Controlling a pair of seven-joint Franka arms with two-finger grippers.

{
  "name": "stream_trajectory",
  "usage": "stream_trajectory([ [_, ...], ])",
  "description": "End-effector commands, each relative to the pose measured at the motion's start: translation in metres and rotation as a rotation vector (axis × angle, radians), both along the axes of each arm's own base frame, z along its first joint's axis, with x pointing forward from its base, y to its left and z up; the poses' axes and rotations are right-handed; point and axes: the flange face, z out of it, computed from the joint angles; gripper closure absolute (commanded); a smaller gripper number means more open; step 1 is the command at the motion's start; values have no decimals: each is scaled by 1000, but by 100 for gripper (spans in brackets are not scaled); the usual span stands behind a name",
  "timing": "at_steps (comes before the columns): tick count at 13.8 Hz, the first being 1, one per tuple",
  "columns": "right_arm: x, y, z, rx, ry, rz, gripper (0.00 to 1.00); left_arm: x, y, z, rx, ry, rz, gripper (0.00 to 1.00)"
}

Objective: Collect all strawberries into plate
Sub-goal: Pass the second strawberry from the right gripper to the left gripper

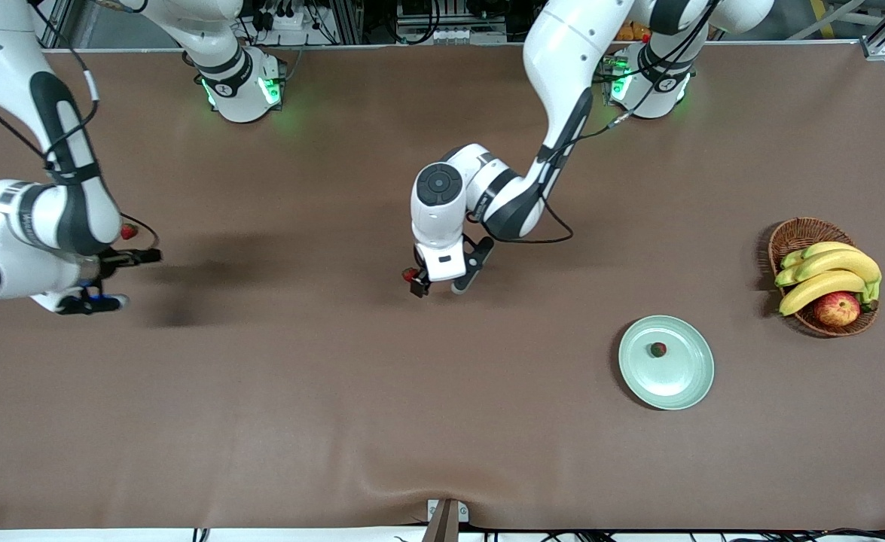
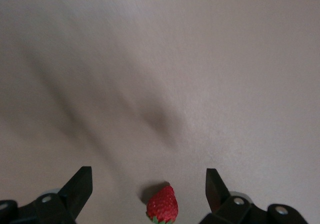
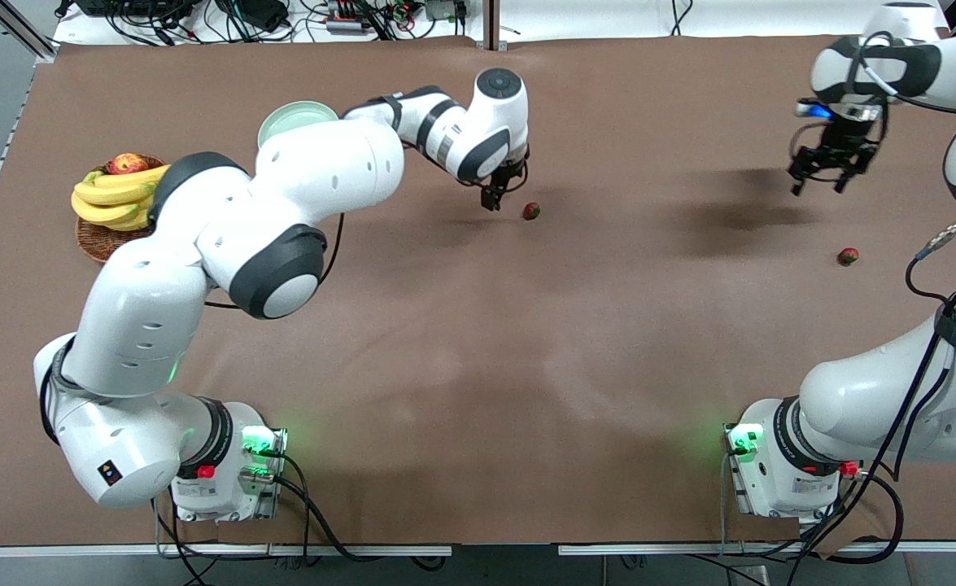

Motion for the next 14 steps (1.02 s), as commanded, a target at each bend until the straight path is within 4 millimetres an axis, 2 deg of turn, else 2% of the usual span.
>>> stream_trajectory([
  [1, -25, -36, 4, 10, 23, 68, 0, -4, -15, -11, -16, -42, -43, 0],
  [3, -35, -56, -11, 4, 52, 60, 0, -15, -21, -23, -1, -36, -79, 0],
  [4, -38, -56, -22, 10, 72, 60, 0, -20, -24, -30, 3, -38, -94, 0],
  [8, -57, -68, -56, 31, 120, 31, 0, -23, -32, -27, -29, -74, -117, 0],
  [11, -70, -84, -81, 45, 142, -3, 0, -24, -36, -26, -39, -93, -132, 0],
  [14, -74, -89, -91, 47, 140, -7, 0, -25, -37, -31, -34, -96, -138, 0],
])
